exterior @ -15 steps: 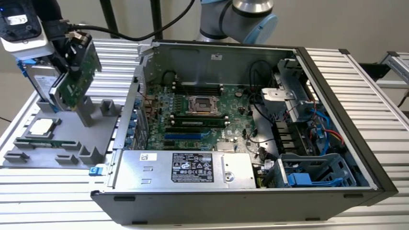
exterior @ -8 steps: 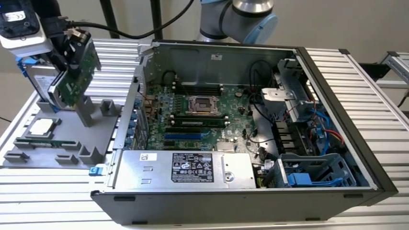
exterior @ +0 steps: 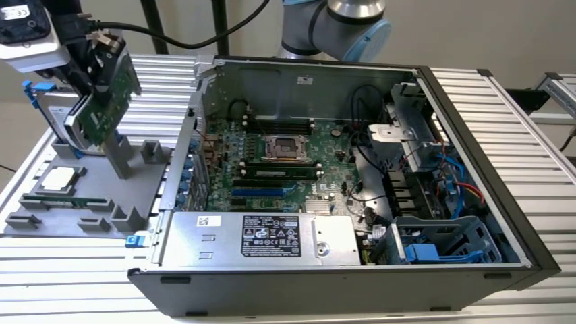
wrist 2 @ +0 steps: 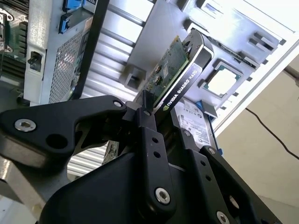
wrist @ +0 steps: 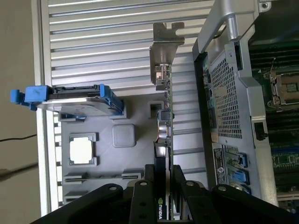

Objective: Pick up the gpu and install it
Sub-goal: 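Pick up the gpu and move the gpu toward the slot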

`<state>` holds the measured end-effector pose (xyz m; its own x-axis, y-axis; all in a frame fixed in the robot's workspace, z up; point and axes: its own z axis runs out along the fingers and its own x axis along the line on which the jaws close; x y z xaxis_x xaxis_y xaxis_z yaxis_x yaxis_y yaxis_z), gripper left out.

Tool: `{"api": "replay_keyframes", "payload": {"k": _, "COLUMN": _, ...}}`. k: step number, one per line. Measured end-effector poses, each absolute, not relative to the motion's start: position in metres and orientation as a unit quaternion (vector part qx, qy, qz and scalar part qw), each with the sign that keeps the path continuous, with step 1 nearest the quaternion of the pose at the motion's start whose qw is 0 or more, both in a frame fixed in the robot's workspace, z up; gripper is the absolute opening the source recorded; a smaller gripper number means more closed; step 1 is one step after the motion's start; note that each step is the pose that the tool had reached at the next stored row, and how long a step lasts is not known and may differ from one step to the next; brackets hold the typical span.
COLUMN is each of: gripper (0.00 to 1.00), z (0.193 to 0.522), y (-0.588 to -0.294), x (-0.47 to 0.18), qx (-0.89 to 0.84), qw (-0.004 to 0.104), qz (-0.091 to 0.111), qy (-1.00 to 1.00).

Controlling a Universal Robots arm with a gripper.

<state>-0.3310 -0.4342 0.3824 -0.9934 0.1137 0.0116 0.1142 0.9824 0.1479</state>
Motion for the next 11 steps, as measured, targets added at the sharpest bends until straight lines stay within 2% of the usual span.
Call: {"api": "replay_keyframes", "payload": {"k": 11, "gripper": 0.0, "z": 0.3909, "y": -0.4342, "x": -0.331, "qx": -0.057, "qw": 0.002, "qz": -0.075, "qy": -0.996}}
